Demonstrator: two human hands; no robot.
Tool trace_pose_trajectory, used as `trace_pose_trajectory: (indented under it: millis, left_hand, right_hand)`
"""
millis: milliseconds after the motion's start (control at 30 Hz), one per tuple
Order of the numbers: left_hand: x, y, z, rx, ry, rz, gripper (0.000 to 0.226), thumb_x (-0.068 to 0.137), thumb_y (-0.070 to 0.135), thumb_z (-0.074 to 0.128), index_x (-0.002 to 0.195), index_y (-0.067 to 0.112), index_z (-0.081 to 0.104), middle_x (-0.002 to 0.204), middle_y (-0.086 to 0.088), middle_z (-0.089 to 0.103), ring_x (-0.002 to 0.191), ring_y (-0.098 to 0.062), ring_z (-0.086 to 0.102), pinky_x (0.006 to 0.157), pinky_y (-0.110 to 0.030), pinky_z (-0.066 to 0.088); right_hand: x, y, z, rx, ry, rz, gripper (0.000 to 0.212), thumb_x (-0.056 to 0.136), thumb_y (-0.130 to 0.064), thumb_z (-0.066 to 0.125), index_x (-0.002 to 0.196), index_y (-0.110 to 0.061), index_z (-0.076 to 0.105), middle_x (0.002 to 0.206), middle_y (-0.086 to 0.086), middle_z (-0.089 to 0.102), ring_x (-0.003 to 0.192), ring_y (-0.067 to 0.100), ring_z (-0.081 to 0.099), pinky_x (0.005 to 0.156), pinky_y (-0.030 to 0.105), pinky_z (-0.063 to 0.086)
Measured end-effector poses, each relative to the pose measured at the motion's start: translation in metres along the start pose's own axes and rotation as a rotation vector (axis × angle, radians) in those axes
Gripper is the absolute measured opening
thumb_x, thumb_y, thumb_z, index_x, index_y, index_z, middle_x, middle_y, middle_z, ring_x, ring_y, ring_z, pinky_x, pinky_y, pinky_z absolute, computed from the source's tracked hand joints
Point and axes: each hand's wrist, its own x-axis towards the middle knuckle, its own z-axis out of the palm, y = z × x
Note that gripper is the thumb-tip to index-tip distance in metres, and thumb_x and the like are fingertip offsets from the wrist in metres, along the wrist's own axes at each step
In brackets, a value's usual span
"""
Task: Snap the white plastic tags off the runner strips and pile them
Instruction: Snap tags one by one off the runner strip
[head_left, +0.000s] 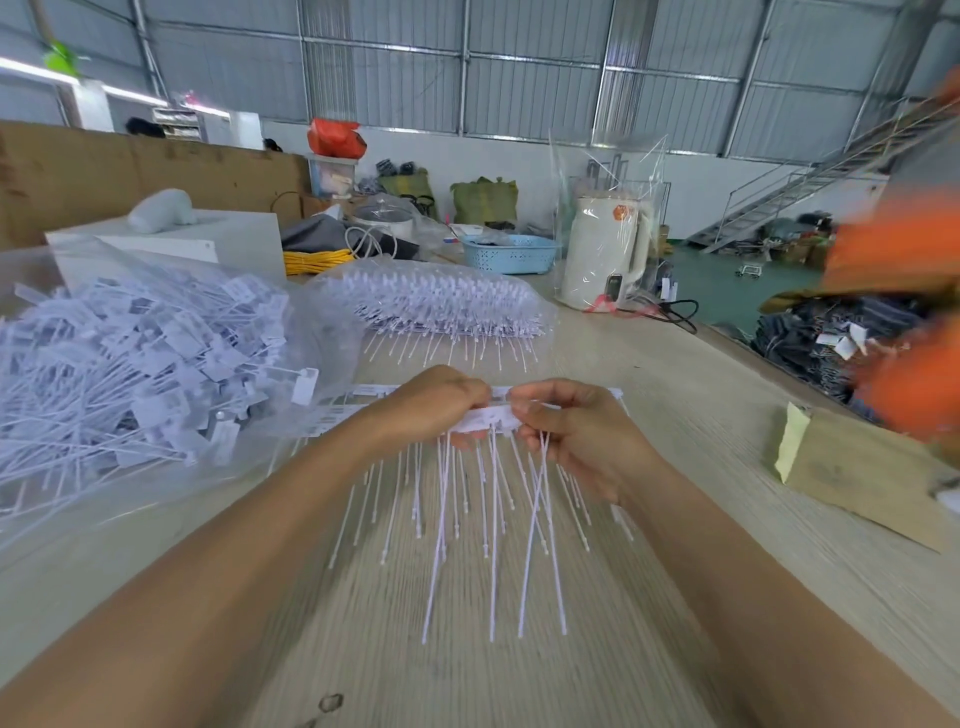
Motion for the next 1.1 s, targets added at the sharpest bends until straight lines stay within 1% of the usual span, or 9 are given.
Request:
trace_pose_trajectory:
  millis: [133, 300, 433, 533, 733, 867, 900, 1000, 1100]
  left_hand:
    - [-0.003, -0.004, -0.001, -0.044, -0.118, -0.028, 0.033, 0.095, 0.025, 0.049, 0.077, 0.007, 0.070, 0.069, -0.004, 0.071, 0.060, -0.018, 0.064, 0.079, -0.033, 0.049]
    - [-0.008, -0.002, -0.001, -0.098, -0.111, 0.040, 0.039, 0.094, 0.022, 0.055, 0.058, 0.012, 0.064, 0.051, 0.000, 0.058, 0.047, -0.012, 0.049, 0.055, -0.022, 0.043]
    - [-0.007, -0.001, 0.002, -0.117, -0.099, 0.021, 0.047, 0.092, 0.024, 0.057, 0.046, 0.018, 0.057, 0.043, 0.003, 0.047, 0.042, -0.008, 0.041, 0.054, -0.023, 0.033]
    - [-0.006, -0.001, 0.002, -0.232, -0.122, -0.041, 0.037, 0.090, 0.020, 0.060, 0.053, 0.015, 0.058, 0.043, 0.004, 0.042, 0.042, -0.009, 0.037, 0.051, -0.024, 0.028]
    - [-0.005, -0.004, -0.002, -0.524, -0.304, -0.252, 0.021, 0.092, 0.018, 0.049, 0.072, 0.015, 0.053, 0.045, 0.007, 0.033, 0.039, -0.004, 0.026, 0.047, -0.018, 0.022]
    - [-0.008, 0.001, -0.007, -0.729, -0.502, -0.283, 0.030, 0.083, 0.016, 0.048, 0.055, 0.017, 0.057, 0.040, 0.011, 0.029, 0.032, -0.002, 0.025, 0.044, -0.015, 0.024]
    - [-0.010, 0.003, -0.009, -0.715, -0.498, -0.264, 0.029, 0.082, 0.017, 0.050, 0.054, 0.017, 0.058, 0.040, 0.010, 0.030, 0.032, -0.002, 0.025, 0.042, -0.015, 0.025]
    - [-0.010, 0.001, -0.007, -0.486, -0.284, -0.163, 0.028, 0.092, 0.019, 0.053, 0.065, 0.013, 0.059, 0.043, 0.006, 0.036, 0.037, -0.006, 0.028, 0.041, -0.017, 0.024]
    - [-0.008, -0.004, -0.003, -0.201, -0.107, -0.057, 0.035, 0.092, 0.030, 0.056, 0.061, 0.016, 0.059, 0.051, 0.003, 0.048, 0.046, -0.011, 0.036, 0.045, -0.019, 0.026]
  right_hand:
    - [0.004, 0.002, -0.005, -0.097, -0.004, 0.000, 0.006, 0.085, 0.004, 0.061, 0.089, 0.003, 0.066, 0.069, 0.013, 0.060, 0.053, 0.014, 0.053, 0.051, 0.019, 0.047]
    - [0.002, 0.005, -0.008, -0.295, -0.068, -0.048, 0.005, 0.085, -0.002, 0.065, 0.081, 0.001, 0.068, 0.052, 0.001, 0.059, 0.046, 0.008, 0.054, 0.050, 0.019, 0.046]
    - [0.001, 0.004, -0.005, -0.311, -0.023, -0.110, 0.007, 0.083, 0.003, 0.065, 0.077, 0.005, 0.064, 0.050, 0.004, 0.057, 0.042, 0.008, 0.053, 0.045, 0.018, 0.046]
    - [0.001, 0.004, -0.002, -0.344, 0.010, -0.155, 0.008, 0.084, 0.005, 0.064, 0.076, 0.003, 0.061, 0.056, 0.010, 0.055, 0.042, 0.009, 0.053, 0.044, 0.021, 0.048]
    - [-0.002, -0.002, -0.001, -0.543, 0.004, -0.313, 0.015, 0.083, 0.005, 0.065, 0.072, -0.004, 0.062, 0.052, 0.003, 0.055, 0.040, 0.009, 0.054, 0.043, 0.027, 0.052]
    - [-0.001, -0.008, -0.014, -0.913, 0.124, -0.528, 0.012, 0.080, 0.008, 0.065, 0.072, -0.002, 0.062, 0.069, -0.001, 0.054, 0.055, 0.004, 0.054, 0.052, 0.020, 0.049]
    - [0.000, -0.011, -0.023, -0.878, 0.175, -0.478, 0.011, 0.081, 0.007, 0.064, 0.074, -0.002, 0.063, 0.071, 0.002, 0.055, 0.053, 0.005, 0.055, 0.049, 0.022, 0.050]
    - [0.003, -0.027, -0.053, -0.377, 0.327, -0.233, 0.004, 0.084, 0.004, 0.062, 0.080, 0.003, 0.061, 0.064, 0.009, 0.051, 0.038, 0.006, 0.049, 0.039, 0.018, 0.044]
    - [0.006, -0.037, -0.072, 0.156, 0.309, 0.002, 0.011, 0.090, 0.005, 0.050, 0.081, 0.005, 0.055, 0.068, 0.007, 0.041, 0.036, 0.005, 0.039, 0.034, 0.012, 0.036]
